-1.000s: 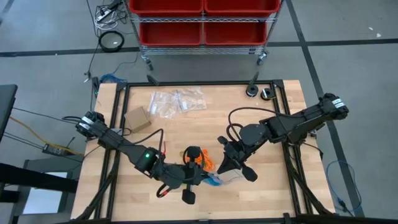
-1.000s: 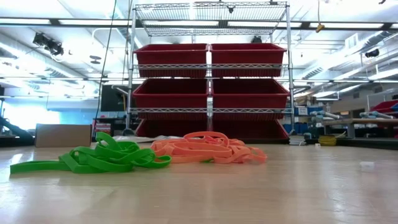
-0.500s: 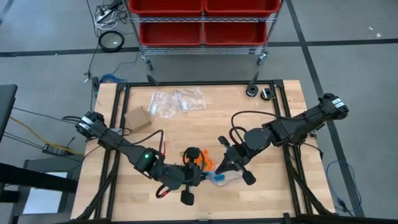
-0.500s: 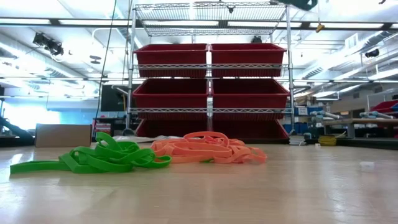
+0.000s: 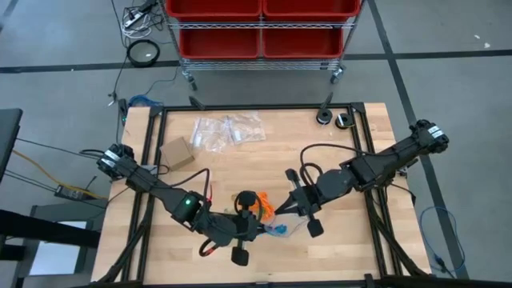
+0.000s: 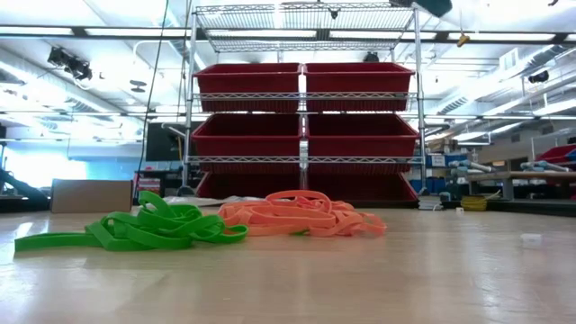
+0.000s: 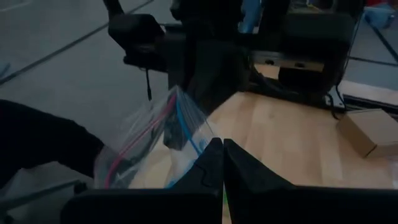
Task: Sort rubber bands
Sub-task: Close the transparent zip bag
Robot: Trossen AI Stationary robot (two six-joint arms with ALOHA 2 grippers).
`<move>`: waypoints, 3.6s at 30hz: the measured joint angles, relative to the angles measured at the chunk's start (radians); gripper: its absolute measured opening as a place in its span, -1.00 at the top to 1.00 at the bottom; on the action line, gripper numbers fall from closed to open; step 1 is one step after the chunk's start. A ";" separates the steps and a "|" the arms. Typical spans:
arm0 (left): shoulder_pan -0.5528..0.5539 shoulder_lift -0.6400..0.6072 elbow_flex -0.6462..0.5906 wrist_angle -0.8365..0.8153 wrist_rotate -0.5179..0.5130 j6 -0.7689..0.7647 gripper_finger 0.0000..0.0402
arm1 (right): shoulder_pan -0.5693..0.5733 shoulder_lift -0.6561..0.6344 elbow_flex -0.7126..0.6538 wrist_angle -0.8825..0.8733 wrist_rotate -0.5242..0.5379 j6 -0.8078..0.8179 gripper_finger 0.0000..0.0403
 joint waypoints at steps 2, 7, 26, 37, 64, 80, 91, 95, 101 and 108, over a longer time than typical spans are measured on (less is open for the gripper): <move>0.000 0.000 0.000 0.000 0.000 -0.002 1.00 | 0.000 0.000 0.000 -0.006 0.000 0.000 1.00; 0.000 0.000 0.000 0.000 -0.001 -0.017 1.00 | -0.002 -0.013 0.000 0.017 0.007 -0.018 1.00; 0.025 0.000 0.000 0.001 -0.152 -0.117 1.00 | 0.096 -0.100 0.000 0.038 0.108 -0.080 0.81; 0.070 0.000 0.000 -0.010 -0.157 -0.206 1.00 | 0.116 0.003 -0.001 0.026 0.207 -0.103 0.80; 0.079 0.011 0.000 -0.052 -0.122 -0.241 1.00 | 0.043 0.011 -0.002 -0.005 0.267 -0.081 0.82; 0.081 0.025 0.000 -0.050 -0.094 -0.235 1.00 | 0.025 0.056 0.000 0.003 0.259 -0.063 1.00; 0.068 0.027 0.000 -0.119 -0.104 -0.243 1.00 | 0.025 0.031 -0.001 0.027 0.274 -0.069 1.00; 0.068 0.028 0.000 -0.120 -0.104 -0.265 1.00 | 0.027 0.031 -0.001 0.012 0.167 -0.050 0.98; 0.068 0.028 0.000 -0.115 -0.104 -0.268 1.00 | 0.047 0.030 -0.001 0.002 0.147 -0.042 0.66; 0.068 0.028 0.000 -0.072 -0.089 -0.265 1.00 | 0.043 0.061 -0.001 -0.015 0.193 -0.039 0.44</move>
